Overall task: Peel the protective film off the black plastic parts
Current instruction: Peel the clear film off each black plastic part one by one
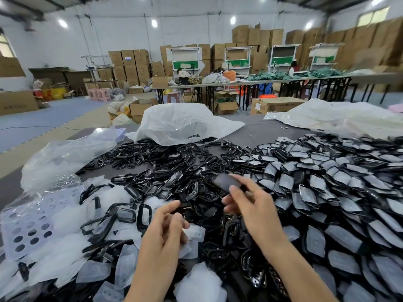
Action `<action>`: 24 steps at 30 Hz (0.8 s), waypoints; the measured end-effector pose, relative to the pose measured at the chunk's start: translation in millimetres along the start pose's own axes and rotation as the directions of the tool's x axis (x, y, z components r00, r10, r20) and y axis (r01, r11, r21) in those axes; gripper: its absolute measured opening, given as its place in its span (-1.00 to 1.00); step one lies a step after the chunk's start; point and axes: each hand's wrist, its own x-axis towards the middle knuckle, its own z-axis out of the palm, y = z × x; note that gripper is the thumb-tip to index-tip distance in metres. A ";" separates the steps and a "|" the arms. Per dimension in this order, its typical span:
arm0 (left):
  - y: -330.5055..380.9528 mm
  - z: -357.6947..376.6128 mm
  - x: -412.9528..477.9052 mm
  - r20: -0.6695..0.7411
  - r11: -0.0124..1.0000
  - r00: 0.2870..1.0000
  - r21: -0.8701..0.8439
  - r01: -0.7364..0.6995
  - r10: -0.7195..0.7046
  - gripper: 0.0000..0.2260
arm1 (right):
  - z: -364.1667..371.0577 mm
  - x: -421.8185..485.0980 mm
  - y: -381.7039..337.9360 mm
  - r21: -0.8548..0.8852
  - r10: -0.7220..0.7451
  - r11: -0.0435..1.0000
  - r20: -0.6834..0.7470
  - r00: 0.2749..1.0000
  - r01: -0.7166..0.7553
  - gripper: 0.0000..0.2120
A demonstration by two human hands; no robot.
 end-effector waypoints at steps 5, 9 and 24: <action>-11.5 -8.9 6.2 -0.061 0.970 0.998 0.243 0.014 0.000 -0.82 | -70.8 55.3 -4.5 0.165 0.133 0.984 -0.462 0.877 -0.062 -0.35; -21.7 -16.6 7.8 0.038 0.732 0.988 0.667 -0.138 0.152 -0.69 | -63.4 45.0 11.5 0.052 0.136 0.991 -0.426 0.895 -0.126 -0.44; -35.5 -18.7 13.9 0.279 0.426 0.960 0.865 -0.265 0.030 -0.72 | 88.9 56.2 48.4 -0.847 0.164 0.369 0.465 0.870 0.383 -0.40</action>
